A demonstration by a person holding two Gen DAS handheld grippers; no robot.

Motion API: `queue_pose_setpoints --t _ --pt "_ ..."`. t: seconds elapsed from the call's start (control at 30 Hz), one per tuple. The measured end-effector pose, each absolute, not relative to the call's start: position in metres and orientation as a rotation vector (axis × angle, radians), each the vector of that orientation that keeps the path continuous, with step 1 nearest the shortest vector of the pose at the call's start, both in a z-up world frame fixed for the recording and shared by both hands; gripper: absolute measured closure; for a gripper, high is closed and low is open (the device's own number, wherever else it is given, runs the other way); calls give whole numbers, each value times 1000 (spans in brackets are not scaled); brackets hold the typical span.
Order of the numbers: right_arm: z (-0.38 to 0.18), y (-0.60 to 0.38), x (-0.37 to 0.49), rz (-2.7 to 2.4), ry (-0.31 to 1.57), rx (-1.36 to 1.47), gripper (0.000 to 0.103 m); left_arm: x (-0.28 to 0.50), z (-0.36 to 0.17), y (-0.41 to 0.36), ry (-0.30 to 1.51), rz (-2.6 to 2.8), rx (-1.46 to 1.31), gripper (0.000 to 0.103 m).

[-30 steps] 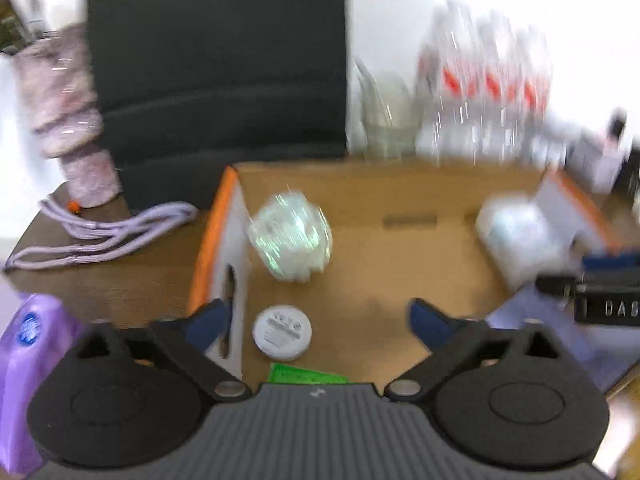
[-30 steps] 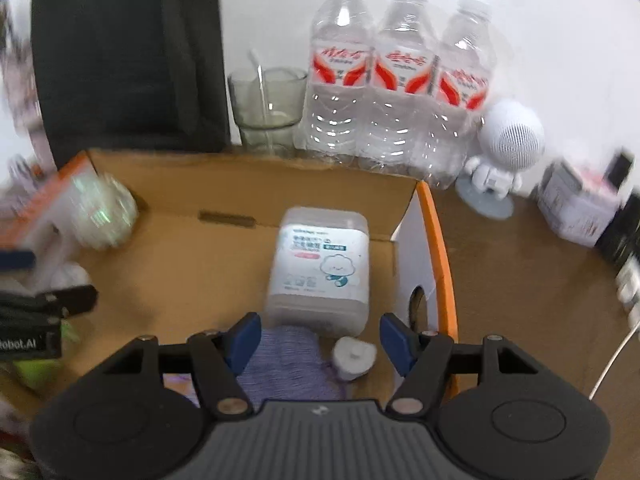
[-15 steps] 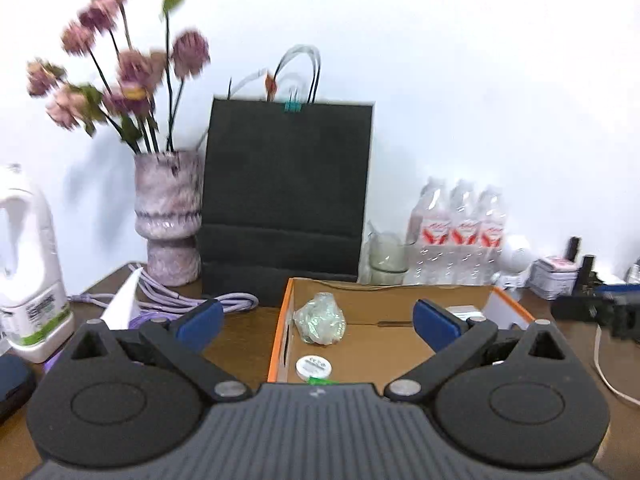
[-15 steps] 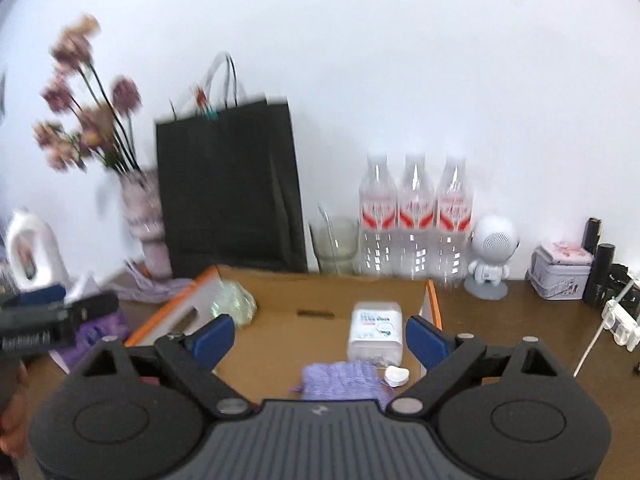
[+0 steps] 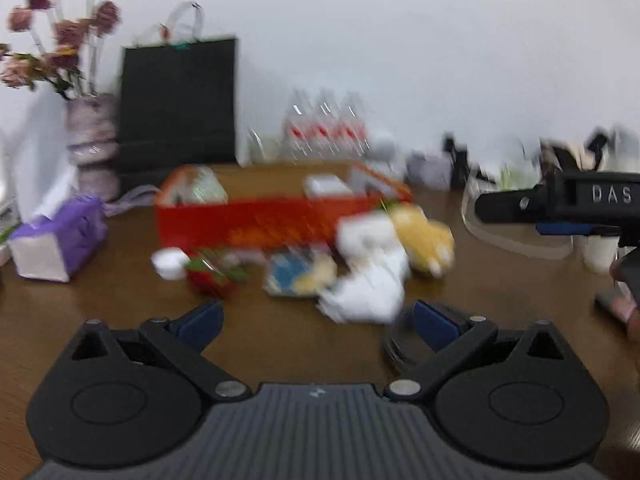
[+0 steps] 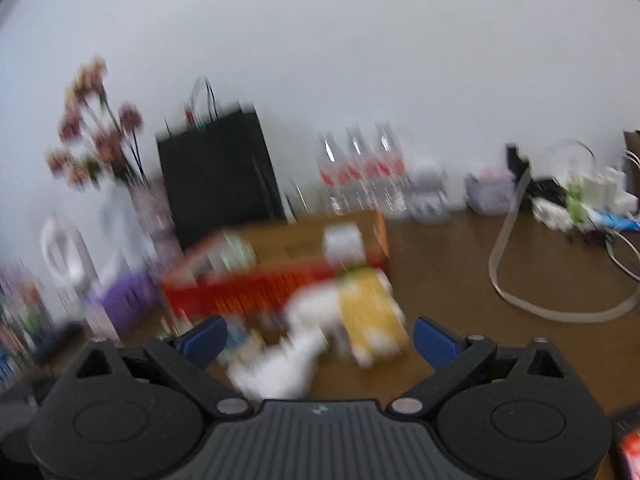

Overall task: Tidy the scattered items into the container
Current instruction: 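Grasp the coiled black cable with the left tool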

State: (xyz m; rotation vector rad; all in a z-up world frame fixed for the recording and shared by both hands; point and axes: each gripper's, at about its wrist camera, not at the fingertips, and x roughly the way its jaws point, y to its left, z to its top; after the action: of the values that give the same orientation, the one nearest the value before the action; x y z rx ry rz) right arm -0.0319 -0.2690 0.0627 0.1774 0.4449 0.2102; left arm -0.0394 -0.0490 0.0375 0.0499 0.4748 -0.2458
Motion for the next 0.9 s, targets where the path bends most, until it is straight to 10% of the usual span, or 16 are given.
queue_pose_setpoints --t 0.13,0.3,0.37,0.7,0.8,0.9 --pt "42 -284 -40 184 502 188 9 -16 35 -68 556 -318 -3 14" --pt "37 -295 -41 165 508 191 9 7 19 -99 669 -322 73 79" --pt "35 -300 -42 164 509 198 9 6 12 -96 675 -317 57 88" --pt "28 -263 -25 245 535 69 9 -55 17 4 655 -39 -33 86" --pt "26 -239 -7 297 555 33 9 -68 24 24 665 -60 -47 51" --pt "28 -210 17 305 564 -44 9 -64 30 33 643 -58 -2 42"
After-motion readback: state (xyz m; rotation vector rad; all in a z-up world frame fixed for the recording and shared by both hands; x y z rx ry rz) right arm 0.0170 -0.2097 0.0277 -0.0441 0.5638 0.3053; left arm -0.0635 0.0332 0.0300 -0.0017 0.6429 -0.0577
